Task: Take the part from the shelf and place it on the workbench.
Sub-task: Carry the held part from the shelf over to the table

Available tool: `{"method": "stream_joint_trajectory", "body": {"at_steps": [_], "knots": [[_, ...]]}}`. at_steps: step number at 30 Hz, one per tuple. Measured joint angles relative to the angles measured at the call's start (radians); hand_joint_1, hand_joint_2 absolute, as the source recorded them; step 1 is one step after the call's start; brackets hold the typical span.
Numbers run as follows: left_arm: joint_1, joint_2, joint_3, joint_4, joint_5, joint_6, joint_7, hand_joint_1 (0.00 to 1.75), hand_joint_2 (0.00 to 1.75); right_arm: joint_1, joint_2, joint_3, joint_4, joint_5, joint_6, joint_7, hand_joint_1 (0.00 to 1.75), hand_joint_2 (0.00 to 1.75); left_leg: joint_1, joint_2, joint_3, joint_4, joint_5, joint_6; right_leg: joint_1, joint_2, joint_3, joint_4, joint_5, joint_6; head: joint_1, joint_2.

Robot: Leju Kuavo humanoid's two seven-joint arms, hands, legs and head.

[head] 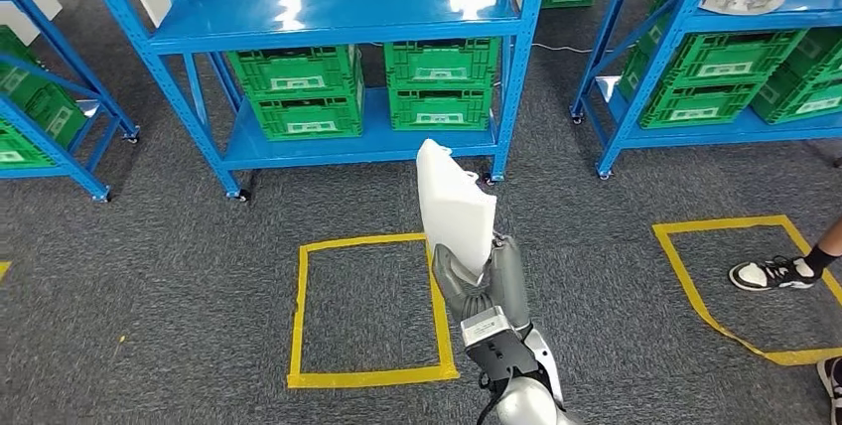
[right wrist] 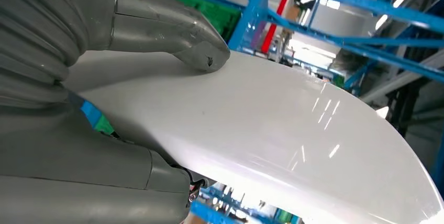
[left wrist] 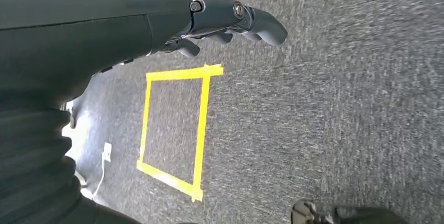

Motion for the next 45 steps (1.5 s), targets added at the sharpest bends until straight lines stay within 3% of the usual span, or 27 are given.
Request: {"method": "stream_joint_trajectory", "body": {"at_steps": [1,3,4,6,8,10,12,13,15,17,19,21,22,24,26,28,29,30,33,34,36,37,39,41,43,44,45], "knots": [[-0.001,0.0,0.0,0.0,-0.005,-0.003,-0.002,0.0,1.75,0.0,0.0,0.0,0.002,0.002,-0.001,-0.001,1.75,1.75,0.001,0.02,0.045,-0.071,0.016,-0.003,-0.001,-0.01,-0.002,0.006,-0.002,0.004,0.0,0.0],[-0.003,-0.001,-0.001,0.0,-0.024,-0.009,0.0,0.0,1.75,0.003,0.0,0.0,0.002,0.006,-0.009,0.002,1.75,1.75,-0.006,0.053,0.105,-0.17,0.032,0.008,0.002,-0.029,-0.007,0.017,-0.005,0.015,-0.001,0.0],[-0.003,-0.001,-0.003,0.0,-0.035,-0.011,0.004,0.0,1.75,0.005,0.0,0.0,0.002,0.006,-0.013,0.005,1.75,1.75,-0.01,0.058,0.111,-0.186,0.028,0.018,0.005,-0.038,-0.008,0.02,-0.005,0.02,0.0,0.0],[0.001,-0.002,-0.007,0.0,-0.053,-0.011,0.016,0.0,1.75,0.01,0.0,0.0,0.002,0.001,-0.019,0.013,1.75,1.75,-0.012,0.041,0.104,-0.189,0.03,0.042,0.006,-0.05,-0.007,0.022,-0.005,0.03,0.002,0.0],[0.002,-0.003,-0.01,0.0,-0.058,-0.014,0.023,0.0,1.75,0.013,-0.002,-0.001,0.002,-0.003,-0.02,0.018,1.75,1.75,-0.009,0.022,0.098,-0.194,0.036,0.06,0.002,-0.015,-0.02,0.051,-0.029,0.04,0.004,0.0],[-0.002,-0.003,-0.011,0.001,-0.062,-0.02,0.022,0.0,1.75,0.018,-0.005,-0.001,0.003,0.004,-0.024,0.018,1.75,1.75,-0.008,0.002,0.091,-0.195,0.043,0.072,0.0,0.04,-0.069,0.157,-0.09,0.044,0.008,0.0],[-0.005,-0.003,-0.014,0.001,-0.072,-0.029,0.02,0.0,1.75,0.026,-0.011,0.0,0.003,0.021,-0.035,0.021,1.75,1.75,-0.012,-0.023,0.083,-0.193,0.047,0.077,0.002,0.059,-0.131,0.286,-0.139,0.041,0.009,0.0],[-0.004,-0.004,-0.018,0.001,-0.082,-0.033,0.021,0.0,1.75,0.029,-0.014,0.0,0.003,0.026,-0.041,0.025,1.75,1.75,-0.013,-0.036,0.081,-0.191,0.048,0.078,0.003,0.062,-0.144,0.313,-0.138,0.039,0.009,0.0],[0.0,-0.004,-0.029,0.001,-0.099,-0.038,0.029,0.0,1.75,0.032,-0.019,0.001,0.003,0.019,-0.049,0.035,1.75,1.75,-0.015,-0.063,0.079,-0.185,0.049,0.077,0.006,0.072,-0.115,0.248,-0.081,0.029,0.009,0.0],[0.001,-0.006,-0.039,0.001,-0.107,-0.038,0.035,0.0,1.75,0.032,-0.026,0.003,0.005,0.001,-0.049,0.04,1.75,1.75,-0.016,-0.089,0.074,-0.178,0.051,0.073,0.007,0.118,-0.052,0.111,-0.022,0.018,0.009,0.0],[-0.002,-0.009,-0.042,0.001,-0.103,-0.035,0.031,0.0,1.75,0.031,-0.032,0.006,0.011,-0.01,-0.051,0.039,1.75,1.75,-0.014,-0.113,0.064,-0.175,0.057,0.061,0.008,0.151,-0.026,0.045,-0.007,0.016,0.009,0.0],[-0.002,-0.011,-0.043,0.001,-0.101,-0.033,0.026,0.0,1.75,0.029,-0.035,0.013,0.016,-0.009,-0.056,0.037,1.75,1.75,-0.011,-0.136,0.053,-0.18,0.067,0.044,0.009,0.135,-0.027,0.039,-0.002,0.013,0.01,0.0],[0.0,-0.012,-0.044,0.002,-0.104,-0.033,0.025,0.0,1.75,0.028,-0.036,0.018,0.016,-0.005,-0.06,0.037,1.75,1.75,-0.011,-0.129,0.049,-0.178,0.067,0.038,0.007,0.123,-0.026,0.034,0.002,0.008,0.01,0.0],[0.0,-0.012,-0.049,0.002,-0.113,-0.037,0.027,0.0,1.75,0.026,-0.036,0.026,0.016,0.002,-0.069,0.039,1.75,1.75,-0.014,-0.08,0.026,-0.134,0.036,0.029,0.003,0.094,-0.023,0.022,0.011,-0.004,0.005,0.0],[-0.002,-0.013,-0.053,0.002,-0.114,-0.04,0.031,0.0,1.75,0.027,-0.037,0.029,0.018,-0.002,-0.071,0.046,1.75,1.75,-0.012,-0.029,-0.024,-0.016,-0.031,0.019,0.004,0.063,-0.024,0.021,0.013,-0.009,0.001,0.0],[-0.003,-0.012,-0.053,0.002,-0.108,-0.039,0.031,0.0,1.75,0.027,-0.039,0.03,0.022,-0.011,-0.068,0.05,1.75,1.75,-0.008,-0.016,-0.059,0.079,-0.067,0.009,0.005,0.031,-0.028,0.022,0.012,-0.009,0.001,0.0],[-0.003,-0.011,-0.053,0.002,-0.106,-0.038,0.029,0.0,1.75,0.026,-0.039,0.031,0.024,-0.013,-0.067,0.049,1.75,1.75,-0.006,-0.013,-0.051,0.075,-0.058,0.007,0.005,0.017,-0.029,0.024,0.012,-0.009,0.001,0.0],[-0.003,-0.01,-0.053,0.002,-0.106,-0.038,0.027,0.0,1.75,0.025,-0.039,0.033,0.026,-0.014,-0.066,0.047,1.75,1.75,-0.005,-0.006,-0.023,0.031,-0.033,0.005,0.005,0.003,-0.029,0.025,0.011,-0.008,0.001,0.0],[-0.008,-0.006,-0.059,0.002,-0.116,-0.042,0.027,0.0,1.75,0.02,-0.039,0.04,0.026,-0.009,-0.066,0.038,1.75,1.75,-0.01,0.047,0.085,-0.157,0.033,0.017,0.009,-0.032,-0.028,0.032,0.006,0.003,0.001,0.0],[-0.009,-0.006,-0.062,0.002,-0.121,-0.044,0.03,0.0,1.75,0.019,-0.039,0.042,0.027,-0.008,-0.066,0.037,1.75,1.75,-0.013,0.057,0.098,-0.184,0.037,0.025,0.011,-0.041,-0.028,0.034,0.005,0.008,0.002,0.0],[-0.009,-0.006,-0.067,0.002,-0.127,-0.046,0.037,0.0,1.75,0.016,-0.04,0.046,0.027,-0.012,-0.064,0.036,1.75,1.75,-0.017,0.042,0.091,-0.19,0.04,0.042,0.013,-0.059,-0.027,0.033,0.006,0.019,0.002,0.0],[-0.007,-0.007,-0.068,0.002,-0.126,-0.046,0.039,0.0,1.75,0.013,-0.04,0.046,0.028,-0.013,-0.063,0.036,1.75,1.75,-0.015,0.031,0.089,-0.193,0.043,0.049,0.011,-0.058,-0.025,0.034,0.003,0.026,0.002,0.0],[-0.007,-0.009,-0.068,0.002,-0.122,-0.042,0.037,0.0,1.75,0.004,-0.043,0.047,0.031,-0.012,-0.062,0.032,1.75,1.75,-0.011,0.011,0.089,-0.199,0.051,0.063,0.006,-0.013,-0.039,0.074,-0.028,0.037,0.004,0.0],[-0.013,-0.012,-0.068,0.002,-0.12,-0.039,0.03,0.0,1.75,0.002,-0.048,0.049,0.034,-0.007,-0.055,0.028,1.75,1.75,-0.01,-0.011,0.085,-0.201,0.057,0.072,0.005,0.045,-0.088,0.184,-0.091,0.041,0.007,0.0],[-0.016,-0.015,-0.068,0.002,-0.118,-0.039,0.025,0.0,1.75,0.004,-0.056,0.052,0.038,0.002,-0.042,0.028,1.75,1.75,-0.011,-0.037,0.078,-0.198,0.06,0.074,0.005,0.061,-0.137,0.289,-0.129,0.041,0.008,0.0],[-0.014,-0.017,-0.068,0.002,-0.115,-0.039,0.024,0.0,1.75,0.004,-0.06,0.056,0.04,0.006,-0.035,0.03,1.75,1.75,-0.011,-0.052,0.075,-0.195,0.061,0.074,0.005,0.064,-0.143,0.299,-0.122,0.04,0.008,0.0],[-0.011,-0.019,-0.068,0.003,-0.11,-0.039,0.024,0.0,1.75,0.003,-0.063,0.06,0.042,0.011,-0.026,0.033,1.75,1.75,-0.01,-0.067,0.073,-0.192,0.062,0.072,0.004,0.066,-0.129,0.27,-0.097,0.039,0.009,0.0]]}}
